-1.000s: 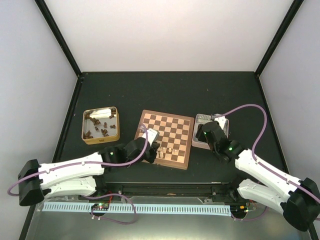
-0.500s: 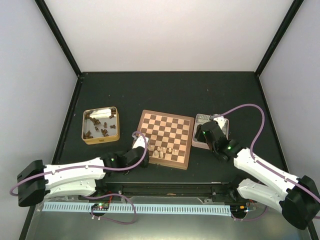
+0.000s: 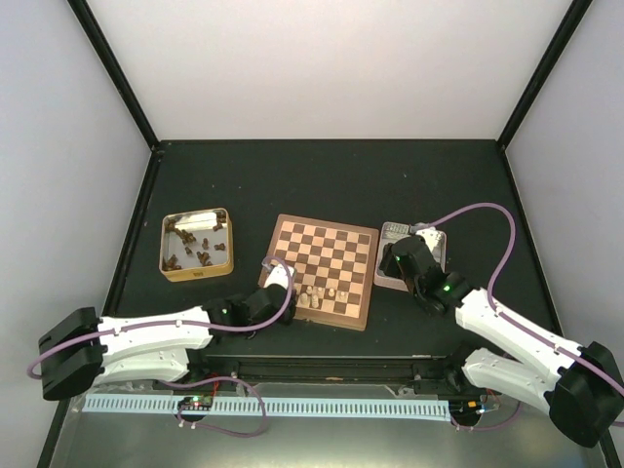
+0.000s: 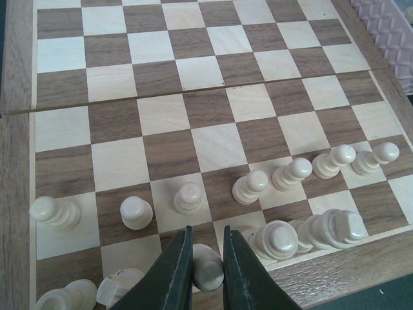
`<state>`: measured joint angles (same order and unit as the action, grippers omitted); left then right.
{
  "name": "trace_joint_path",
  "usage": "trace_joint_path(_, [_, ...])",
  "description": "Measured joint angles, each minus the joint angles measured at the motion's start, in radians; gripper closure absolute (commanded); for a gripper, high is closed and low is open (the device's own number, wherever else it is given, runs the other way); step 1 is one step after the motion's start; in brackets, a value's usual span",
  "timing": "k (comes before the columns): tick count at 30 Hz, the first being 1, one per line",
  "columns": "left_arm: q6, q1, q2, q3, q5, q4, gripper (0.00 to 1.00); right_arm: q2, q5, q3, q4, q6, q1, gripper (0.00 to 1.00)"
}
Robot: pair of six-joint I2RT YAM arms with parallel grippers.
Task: Set up the chess pieces on the board
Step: Place the chess piece on the chessboard.
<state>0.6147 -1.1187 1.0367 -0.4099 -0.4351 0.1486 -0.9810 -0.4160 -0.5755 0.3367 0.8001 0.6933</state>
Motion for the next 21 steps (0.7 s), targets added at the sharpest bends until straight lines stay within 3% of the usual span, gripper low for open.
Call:
trace_joint_path(6, [-0.008,0.011,0.026,0.003,0.014,-0.015,0.96,0.000,0.000,0.000,0.000,0.003,0.000,0.31])
trace_joint_path(21, [-0.011,0.011,0.072,0.009,0.024,-0.044,0.84,-0.015,0.008,0.010,0.000,0.003,-0.004,0.31])
